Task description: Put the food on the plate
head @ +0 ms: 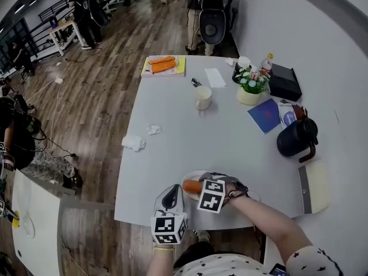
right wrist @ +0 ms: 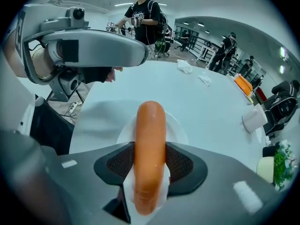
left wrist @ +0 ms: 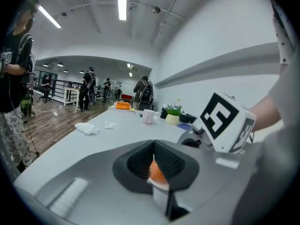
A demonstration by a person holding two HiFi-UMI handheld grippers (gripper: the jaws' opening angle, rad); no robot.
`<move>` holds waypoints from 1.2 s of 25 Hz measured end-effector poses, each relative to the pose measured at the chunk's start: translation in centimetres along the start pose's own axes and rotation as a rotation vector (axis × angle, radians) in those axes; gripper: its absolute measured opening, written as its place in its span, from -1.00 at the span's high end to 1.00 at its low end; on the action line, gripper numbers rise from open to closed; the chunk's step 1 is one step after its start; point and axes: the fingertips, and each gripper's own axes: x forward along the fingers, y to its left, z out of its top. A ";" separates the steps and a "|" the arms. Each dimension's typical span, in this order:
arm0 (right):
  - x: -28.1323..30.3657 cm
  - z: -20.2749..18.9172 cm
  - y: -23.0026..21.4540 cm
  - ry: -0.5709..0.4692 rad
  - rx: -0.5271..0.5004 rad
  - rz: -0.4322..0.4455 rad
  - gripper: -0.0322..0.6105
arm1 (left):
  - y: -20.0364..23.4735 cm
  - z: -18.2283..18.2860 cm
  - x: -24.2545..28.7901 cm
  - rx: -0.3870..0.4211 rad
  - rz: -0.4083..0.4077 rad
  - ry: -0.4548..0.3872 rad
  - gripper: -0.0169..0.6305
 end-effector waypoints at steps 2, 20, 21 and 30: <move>0.2 0.0 -0.3 0.002 -0.002 0.002 0.26 | -0.1 -0.2 0.1 -0.001 0.000 0.004 0.92; -7.2 2.5 0.1 -0.443 0.280 -0.195 0.13 | -2.0 0.7 -2.9 0.035 0.004 -0.017 0.92; -8.7 2.8 0.2 -0.511 0.345 -0.226 0.23 | -2.4 0.9 -3.3 0.038 0.002 -0.021 0.92; -16.2 1.9 5.3 -0.906 0.890 -0.350 0.90 | -4.2 1.2 -9.2 0.033 0.045 -0.042 0.92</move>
